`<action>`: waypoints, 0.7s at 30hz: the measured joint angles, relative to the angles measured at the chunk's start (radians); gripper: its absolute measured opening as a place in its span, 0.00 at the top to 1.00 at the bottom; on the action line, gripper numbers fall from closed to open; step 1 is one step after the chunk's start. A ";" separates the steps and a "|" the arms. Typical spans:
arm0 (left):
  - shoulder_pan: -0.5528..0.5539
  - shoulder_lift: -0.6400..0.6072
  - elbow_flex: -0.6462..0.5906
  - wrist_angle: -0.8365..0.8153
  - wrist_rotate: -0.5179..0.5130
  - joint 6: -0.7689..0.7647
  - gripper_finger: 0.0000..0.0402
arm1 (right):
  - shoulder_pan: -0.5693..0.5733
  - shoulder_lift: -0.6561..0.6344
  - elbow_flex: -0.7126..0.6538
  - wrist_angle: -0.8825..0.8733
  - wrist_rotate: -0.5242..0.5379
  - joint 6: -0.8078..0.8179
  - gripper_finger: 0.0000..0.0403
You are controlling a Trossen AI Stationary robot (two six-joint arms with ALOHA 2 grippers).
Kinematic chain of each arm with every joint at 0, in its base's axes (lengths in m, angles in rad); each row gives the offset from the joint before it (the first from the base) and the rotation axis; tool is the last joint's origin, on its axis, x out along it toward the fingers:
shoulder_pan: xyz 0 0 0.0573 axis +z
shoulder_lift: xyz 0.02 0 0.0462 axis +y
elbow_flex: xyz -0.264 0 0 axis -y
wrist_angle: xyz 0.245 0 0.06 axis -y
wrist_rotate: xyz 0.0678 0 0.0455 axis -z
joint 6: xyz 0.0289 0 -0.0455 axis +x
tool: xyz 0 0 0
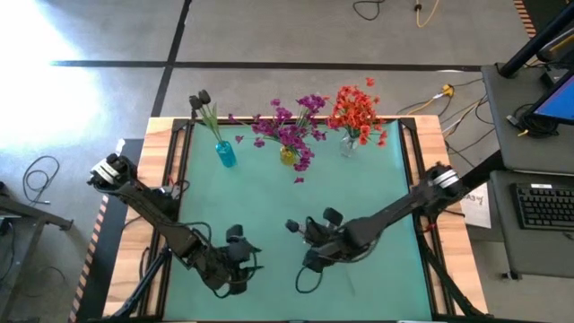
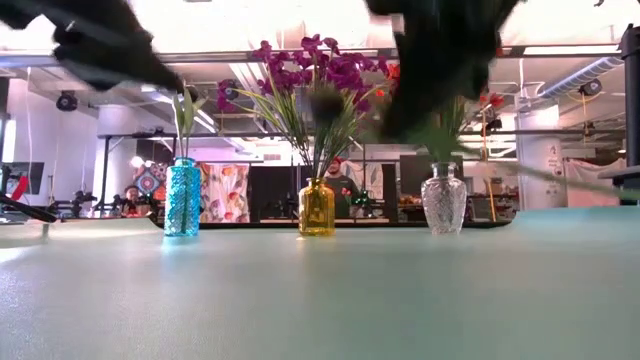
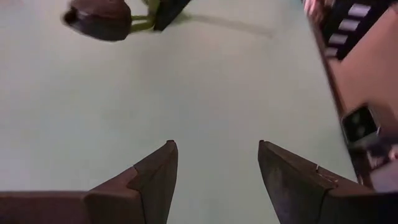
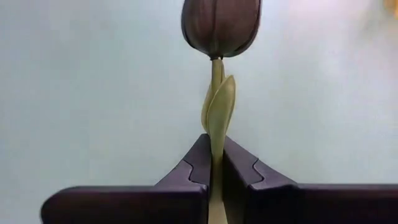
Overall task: Sort flowers into vase by color
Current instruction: Put the black flower into the blue vase
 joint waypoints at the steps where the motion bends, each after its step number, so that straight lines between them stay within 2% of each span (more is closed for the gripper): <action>1: 0.000 0.000 0.000 0.035 -0.023 0.037 0.48 | 0.006 -0.032 -0.015 0.041 0.030 -0.032 0.97; 3: 0.000 0.000 -0.001 0.095 -0.085 0.104 0.48 | 0.017 -0.094 -0.063 0.172 0.094 -0.116 0.97; 6: 0.010 0.000 -0.003 0.192 -0.190 0.199 0.48 | 0.025 -0.173 -0.170 0.493 0.189 -0.301 0.97; 10: 0.044 0.000 -0.007 0.318 -0.260 0.317 0.48 | 0.029 -0.210 -0.345 1.115 0.175 -0.635 0.98; 13: 0.072 0.000 -0.007 0.400 -0.262 0.400 0.48 | 0.020 -0.210 -0.436 1.431 0.118 -0.801 0.97; 16: 0.096 0.000 -0.006 0.434 -0.261 0.457 0.48 | 0.002 -0.197 -0.477 1.569 0.061 -0.882 0.97; 18: 0.119 0.000 -0.005 0.441 -0.249 0.472 0.48 | -0.011 -0.189 -0.487 1.577 0.054 -0.911 0.97; 21: 0.168 0.000 -0.005 0.485 -0.159 0.506 0.48 | -0.037 -0.178 -0.487 1.578 0.046 -0.920 0.97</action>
